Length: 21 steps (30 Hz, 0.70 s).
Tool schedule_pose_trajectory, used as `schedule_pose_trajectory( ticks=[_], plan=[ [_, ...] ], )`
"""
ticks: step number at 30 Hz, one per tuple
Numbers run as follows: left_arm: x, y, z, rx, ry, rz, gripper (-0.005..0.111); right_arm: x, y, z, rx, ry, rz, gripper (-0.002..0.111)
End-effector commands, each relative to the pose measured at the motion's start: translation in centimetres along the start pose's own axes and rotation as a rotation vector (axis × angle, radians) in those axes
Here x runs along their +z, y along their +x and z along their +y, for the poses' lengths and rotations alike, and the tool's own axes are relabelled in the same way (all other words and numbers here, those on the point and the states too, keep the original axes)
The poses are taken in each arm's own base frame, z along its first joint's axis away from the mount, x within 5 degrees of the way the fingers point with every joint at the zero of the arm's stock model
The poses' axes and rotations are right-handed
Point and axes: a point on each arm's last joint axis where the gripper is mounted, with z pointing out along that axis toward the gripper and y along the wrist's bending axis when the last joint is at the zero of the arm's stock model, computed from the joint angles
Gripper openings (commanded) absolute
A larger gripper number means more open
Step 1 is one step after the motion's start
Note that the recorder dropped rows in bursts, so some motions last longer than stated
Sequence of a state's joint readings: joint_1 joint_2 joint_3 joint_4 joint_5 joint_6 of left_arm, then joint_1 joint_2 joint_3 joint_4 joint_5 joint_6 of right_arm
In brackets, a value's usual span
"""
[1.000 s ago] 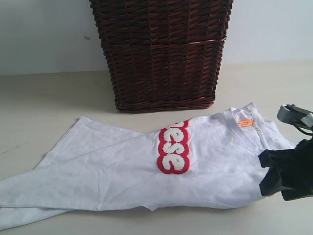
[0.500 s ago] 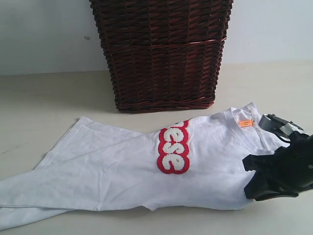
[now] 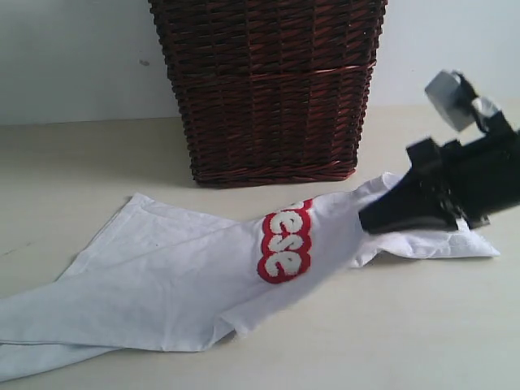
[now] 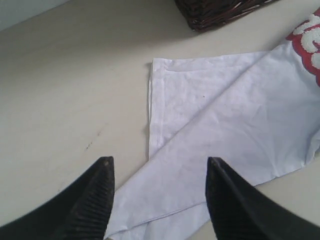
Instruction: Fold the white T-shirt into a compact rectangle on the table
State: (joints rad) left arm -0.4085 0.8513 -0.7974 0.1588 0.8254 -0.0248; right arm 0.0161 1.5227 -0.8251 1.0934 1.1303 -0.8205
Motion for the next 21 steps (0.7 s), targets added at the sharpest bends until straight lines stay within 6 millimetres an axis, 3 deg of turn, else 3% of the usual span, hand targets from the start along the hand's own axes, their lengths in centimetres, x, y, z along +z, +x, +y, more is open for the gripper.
schedule_pose_trajectory(
  ticks=[1,5,9,14,18,21],
  plan=[
    [-0.3,-0.3,0.0,-0.002,0.004,-0.031,0.054,-1.5,-3.2,1.2,-0.023,0.015,-0.205,0.0],
    [-0.3,-0.3,0.0,-0.002,0.004,-0.031,0.054,-1.1,-6.2,-2.3,0.082,0.209,-0.408,0.0],
    [-0.3,-0.3,0.0,-0.002,0.004,-0.027,0.054,0.7,-8.6,-5.6,0.075,0.262,-0.39,0.003],
    [-0.3,-0.2,0.0,-0.002,0.004,-0.019,0.054,3.7,-10.4,-8.4,0.058,0.158,-0.243,0.03],
    [-0.3,-0.2,0.0,-0.004,0.004,-0.017,0.054,4.7,-10.8,-8.6,0.042,0.053,-0.143,0.048],
    [-0.3,-0.2,0.0,-0.006,0.004,-0.015,0.054,4.5,-10.9,-7.7,0.027,-0.016,-0.104,0.049]
  ],
)
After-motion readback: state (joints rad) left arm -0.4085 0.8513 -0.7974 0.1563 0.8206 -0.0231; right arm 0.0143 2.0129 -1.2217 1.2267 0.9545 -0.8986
